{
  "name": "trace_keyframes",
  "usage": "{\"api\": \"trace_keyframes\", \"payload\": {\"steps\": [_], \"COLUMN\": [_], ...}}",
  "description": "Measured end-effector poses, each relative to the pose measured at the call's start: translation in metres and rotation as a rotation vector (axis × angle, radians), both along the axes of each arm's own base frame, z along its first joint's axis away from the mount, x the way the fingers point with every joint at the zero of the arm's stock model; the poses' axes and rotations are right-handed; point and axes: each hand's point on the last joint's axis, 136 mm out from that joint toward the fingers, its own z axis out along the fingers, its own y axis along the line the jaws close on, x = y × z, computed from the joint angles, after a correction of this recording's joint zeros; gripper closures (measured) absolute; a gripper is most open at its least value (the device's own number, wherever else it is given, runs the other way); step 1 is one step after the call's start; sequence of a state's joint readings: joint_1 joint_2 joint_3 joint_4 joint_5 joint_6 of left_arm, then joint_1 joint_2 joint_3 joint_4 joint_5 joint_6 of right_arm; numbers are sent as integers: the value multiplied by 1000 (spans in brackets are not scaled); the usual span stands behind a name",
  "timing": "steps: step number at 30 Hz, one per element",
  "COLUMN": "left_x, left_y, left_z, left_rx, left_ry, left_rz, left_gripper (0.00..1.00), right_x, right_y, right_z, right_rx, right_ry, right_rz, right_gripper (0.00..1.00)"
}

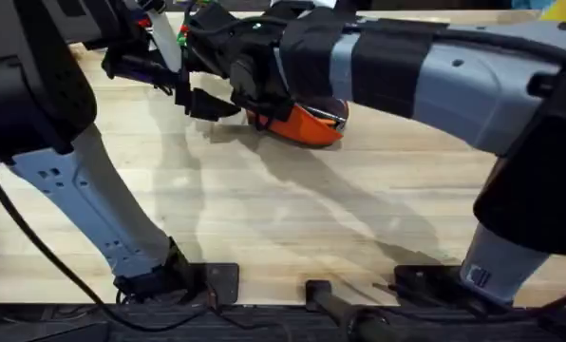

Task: Unzip the bag, pick up the pens from the table one at a time and place them inside, then zip the bag closed.

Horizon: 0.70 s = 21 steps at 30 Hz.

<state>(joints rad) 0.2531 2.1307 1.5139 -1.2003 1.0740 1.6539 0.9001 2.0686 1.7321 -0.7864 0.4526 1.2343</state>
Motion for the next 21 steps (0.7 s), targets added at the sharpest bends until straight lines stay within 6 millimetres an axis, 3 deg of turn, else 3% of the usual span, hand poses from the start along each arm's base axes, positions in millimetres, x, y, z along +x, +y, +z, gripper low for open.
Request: {"api": "trace_keyframes", "payload": {"steps": [9,17,21], "left_x": [0,0,0], "left_y": [0,0,0], "left_z": [0,0,0], "left_rx": [0,0,0], "left_ry": [0,0,-1], "left_rz": [0,0,0], "left_gripper": [9,8,8], "right_x": [-3,1,2], "right_y": [-3,2,3], "right_z": [1,29,30], "right_rx": [-32,-32,-37], "right_ry": [13,-4,-6], "right_rz": [29,62,73], "right_gripper": [968,967,968]}}
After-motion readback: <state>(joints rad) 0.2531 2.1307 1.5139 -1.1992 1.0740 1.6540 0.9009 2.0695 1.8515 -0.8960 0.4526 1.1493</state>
